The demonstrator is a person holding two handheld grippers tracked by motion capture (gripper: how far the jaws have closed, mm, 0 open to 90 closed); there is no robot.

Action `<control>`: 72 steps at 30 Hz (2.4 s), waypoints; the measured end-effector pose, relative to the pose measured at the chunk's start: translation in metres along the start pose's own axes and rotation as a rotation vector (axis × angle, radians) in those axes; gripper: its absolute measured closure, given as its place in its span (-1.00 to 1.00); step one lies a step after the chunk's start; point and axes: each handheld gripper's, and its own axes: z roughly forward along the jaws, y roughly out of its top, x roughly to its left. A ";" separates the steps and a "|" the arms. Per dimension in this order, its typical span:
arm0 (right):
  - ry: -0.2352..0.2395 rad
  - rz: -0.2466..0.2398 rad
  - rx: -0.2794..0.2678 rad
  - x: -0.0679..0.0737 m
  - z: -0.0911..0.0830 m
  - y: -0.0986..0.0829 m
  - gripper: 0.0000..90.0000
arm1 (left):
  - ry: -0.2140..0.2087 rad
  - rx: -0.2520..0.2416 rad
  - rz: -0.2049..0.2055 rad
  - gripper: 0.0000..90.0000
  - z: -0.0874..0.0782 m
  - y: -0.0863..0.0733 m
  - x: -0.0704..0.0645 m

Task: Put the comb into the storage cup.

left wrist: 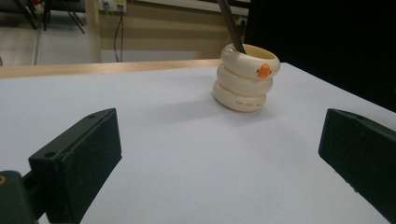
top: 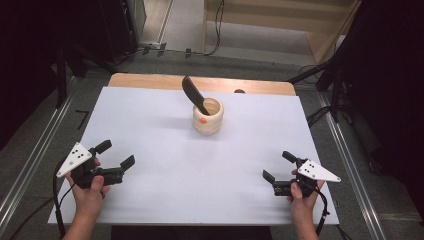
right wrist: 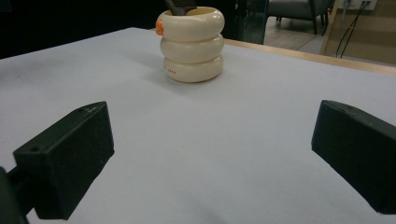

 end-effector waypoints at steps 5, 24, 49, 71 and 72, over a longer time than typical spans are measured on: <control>-0.003 -0.001 0.000 0.000 -0.001 0.000 -1.00 | 0.008 0.004 -0.008 -1.00 -0.004 -0.006 0.003; -0.005 0.000 0.002 0.001 0.000 0.000 -1.00 | 0.039 0.031 -0.022 -1.00 -0.026 -0.023 0.016; -0.008 0.007 -0.003 -0.002 -0.001 -0.001 -1.00 | 0.074 0.046 -0.018 -1.00 -0.053 -0.032 0.029; -0.018 0.024 0.005 -0.002 -0.001 -0.002 -1.00 | 0.067 0.075 -0.077 -1.00 -0.056 -0.042 0.047; -0.019 0.028 0.006 -0.003 -0.001 -0.002 -1.00 | 0.056 0.076 -0.076 -1.00 -0.055 -0.043 0.048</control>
